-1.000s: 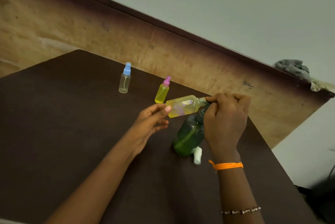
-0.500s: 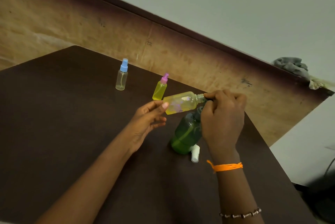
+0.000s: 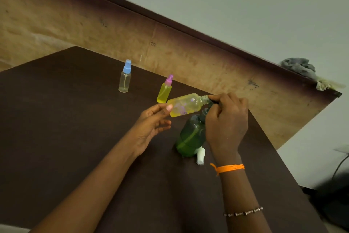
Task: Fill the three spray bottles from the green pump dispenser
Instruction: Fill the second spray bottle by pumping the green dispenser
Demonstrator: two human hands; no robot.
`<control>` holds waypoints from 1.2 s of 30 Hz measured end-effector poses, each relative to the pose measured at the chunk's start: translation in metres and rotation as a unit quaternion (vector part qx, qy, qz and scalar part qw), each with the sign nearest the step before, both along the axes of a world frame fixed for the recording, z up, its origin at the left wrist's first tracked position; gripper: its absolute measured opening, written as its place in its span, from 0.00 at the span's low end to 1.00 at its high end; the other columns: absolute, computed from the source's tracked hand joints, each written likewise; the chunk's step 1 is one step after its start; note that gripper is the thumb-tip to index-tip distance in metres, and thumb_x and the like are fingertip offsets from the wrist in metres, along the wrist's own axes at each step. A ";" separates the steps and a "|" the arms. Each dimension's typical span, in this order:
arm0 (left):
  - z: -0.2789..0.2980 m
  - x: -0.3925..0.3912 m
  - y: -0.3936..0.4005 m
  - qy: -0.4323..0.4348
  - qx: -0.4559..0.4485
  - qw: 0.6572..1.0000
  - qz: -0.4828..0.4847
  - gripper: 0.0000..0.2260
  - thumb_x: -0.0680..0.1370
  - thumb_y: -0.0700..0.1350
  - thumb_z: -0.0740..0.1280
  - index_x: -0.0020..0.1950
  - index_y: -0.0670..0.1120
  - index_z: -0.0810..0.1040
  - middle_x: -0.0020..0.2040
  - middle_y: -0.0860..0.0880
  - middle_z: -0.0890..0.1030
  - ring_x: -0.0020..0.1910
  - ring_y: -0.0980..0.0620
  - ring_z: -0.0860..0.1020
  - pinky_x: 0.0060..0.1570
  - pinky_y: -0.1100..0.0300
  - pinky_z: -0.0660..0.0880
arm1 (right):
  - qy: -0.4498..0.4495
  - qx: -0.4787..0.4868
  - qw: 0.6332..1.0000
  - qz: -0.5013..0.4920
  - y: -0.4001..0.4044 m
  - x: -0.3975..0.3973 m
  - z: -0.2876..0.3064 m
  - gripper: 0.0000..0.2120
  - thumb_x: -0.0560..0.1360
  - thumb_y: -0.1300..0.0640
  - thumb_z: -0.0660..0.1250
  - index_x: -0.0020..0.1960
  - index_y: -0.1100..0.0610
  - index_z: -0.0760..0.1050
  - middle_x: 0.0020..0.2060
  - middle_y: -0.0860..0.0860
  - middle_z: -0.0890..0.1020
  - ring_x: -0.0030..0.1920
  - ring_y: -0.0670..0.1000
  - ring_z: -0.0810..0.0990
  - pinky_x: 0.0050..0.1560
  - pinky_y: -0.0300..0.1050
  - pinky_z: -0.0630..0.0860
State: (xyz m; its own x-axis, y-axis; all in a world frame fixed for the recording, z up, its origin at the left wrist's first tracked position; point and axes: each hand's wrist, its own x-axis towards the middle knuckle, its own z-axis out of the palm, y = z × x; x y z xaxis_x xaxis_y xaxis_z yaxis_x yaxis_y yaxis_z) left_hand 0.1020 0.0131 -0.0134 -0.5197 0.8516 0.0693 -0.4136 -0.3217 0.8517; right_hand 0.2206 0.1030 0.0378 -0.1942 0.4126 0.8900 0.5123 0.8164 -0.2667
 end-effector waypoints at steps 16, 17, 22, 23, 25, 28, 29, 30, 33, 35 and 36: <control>0.002 0.001 0.000 -0.002 0.012 1.000 0.005 0.15 0.66 0.50 0.68 0.51 0.47 0.78 0.43 0.52 0.79 0.35 0.58 0.76 0.42 0.65 0.78 | 0.013 -0.046 0.999 -0.008 -0.013 -0.003 -0.008 0.18 0.68 0.67 0.57 0.52 0.58 0.79 0.47 0.50 0.79 0.49 0.48 0.66 0.39 0.40 0.68; 0.001 0.000 0.001 -0.001 0.014 1.000 0.006 0.15 0.66 0.50 0.68 0.52 0.47 0.78 0.42 0.52 0.79 0.35 0.58 0.76 0.42 0.65 0.78 | 0.012 -0.039 0.999 -0.008 -0.015 -0.003 -0.018 0.21 0.67 0.68 0.56 0.56 0.58 0.78 0.51 0.50 0.79 0.49 0.48 0.68 0.42 0.39 0.69; -0.001 -0.002 0.001 -0.004 0.017 1.000 0.006 0.16 0.67 0.50 0.69 0.52 0.47 0.78 0.42 0.52 0.79 0.35 0.58 0.76 0.43 0.64 0.78 | 0.010 -0.029 0.999 -0.012 -0.014 -0.002 -0.029 0.23 0.68 0.66 0.53 0.58 0.59 0.77 0.53 0.51 0.79 0.48 0.49 0.68 0.40 0.41 0.72; -0.001 -0.001 0.001 -0.005 0.017 1.000 0.005 0.15 0.67 0.50 0.69 0.52 0.47 0.78 0.42 0.52 0.79 0.35 0.58 0.76 0.43 0.64 0.78 | 0.009 -0.029 0.999 -0.017 -0.015 -0.002 -0.022 0.21 0.68 0.67 0.54 0.56 0.58 0.78 0.50 0.51 0.80 0.47 0.48 0.68 0.38 0.41 0.72; 0.000 0.000 0.000 -0.008 0.014 1.000 0.004 0.15 0.66 0.50 0.69 0.52 0.48 0.78 0.42 0.52 0.79 0.36 0.58 0.76 0.42 0.64 0.78 | -0.008 -0.031 0.999 -0.020 -0.011 0.001 -0.010 0.18 0.68 0.67 0.57 0.52 0.57 0.79 0.45 0.50 0.80 0.46 0.47 0.66 0.36 0.40 0.69; 0.002 -0.001 0.001 -0.012 0.009 1.000 0.003 0.15 0.66 0.50 0.69 0.51 0.48 0.78 0.41 0.53 0.80 0.35 0.58 0.77 0.42 0.64 0.78 | -0.025 -0.047 0.999 -0.001 -0.006 0.004 0.001 0.15 0.69 0.64 0.57 0.48 0.56 0.80 0.43 0.49 0.79 0.45 0.43 0.62 0.39 0.31 0.62; 0.001 -0.001 0.001 -0.015 0.008 1.000 0.005 0.15 0.66 0.50 0.69 0.51 0.49 0.78 0.41 0.53 0.80 0.35 0.58 0.77 0.42 0.64 0.78 | -0.018 -0.047 0.999 0.007 -0.006 0.004 -0.001 0.16 0.69 0.64 0.56 0.49 0.57 0.80 0.43 0.49 0.79 0.45 0.43 0.62 0.39 0.29 0.62; 0.001 -0.001 0.001 -0.016 0.009 1.000 0.006 0.15 0.66 0.50 0.69 0.51 0.49 0.78 0.41 0.54 0.80 0.35 0.58 0.77 0.42 0.64 0.78 | -0.008 -0.042 0.999 0.007 -0.007 0.002 -0.006 0.16 0.69 0.65 0.56 0.50 0.57 0.79 0.44 0.50 0.79 0.46 0.45 0.64 0.41 0.29 0.63; 0.000 -0.001 0.001 -0.010 0.005 1.000 0.004 0.15 0.66 0.51 0.69 0.51 0.49 0.79 0.40 0.54 0.80 0.35 0.58 0.77 0.43 0.63 0.77 | 0.009 -0.006 1.000 -0.003 -0.012 -0.004 -0.026 0.18 0.71 0.66 0.54 0.55 0.61 0.78 0.48 0.54 0.79 0.49 0.50 0.73 0.42 0.40 0.73; 0.001 -0.001 0.000 -0.013 -0.001 1.000 0.007 0.15 0.66 0.51 0.69 0.50 0.49 0.78 0.41 0.54 0.80 0.35 0.59 0.77 0.42 0.64 0.78 | 0.012 0.006 1.000 -0.008 -0.008 -0.007 -0.025 0.16 0.72 0.67 0.55 0.52 0.62 0.79 0.45 0.55 0.79 0.46 0.50 0.73 0.39 0.44 0.75; 0.002 0.000 -0.001 -0.016 -0.002 1.000 0.006 0.15 0.66 0.51 0.69 0.50 0.49 0.78 0.41 0.54 0.80 0.34 0.59 0.77 0.42 0.65 0.78 | 0.007 0.009 1.000 -0.018 -0.006 -0.006 -0.021 0.15 0.72 0.67 0.56 0.51 0.62 0.79 0.43 0.54 0.79 0.44 0.50 0.72 0.37 0.45 0.75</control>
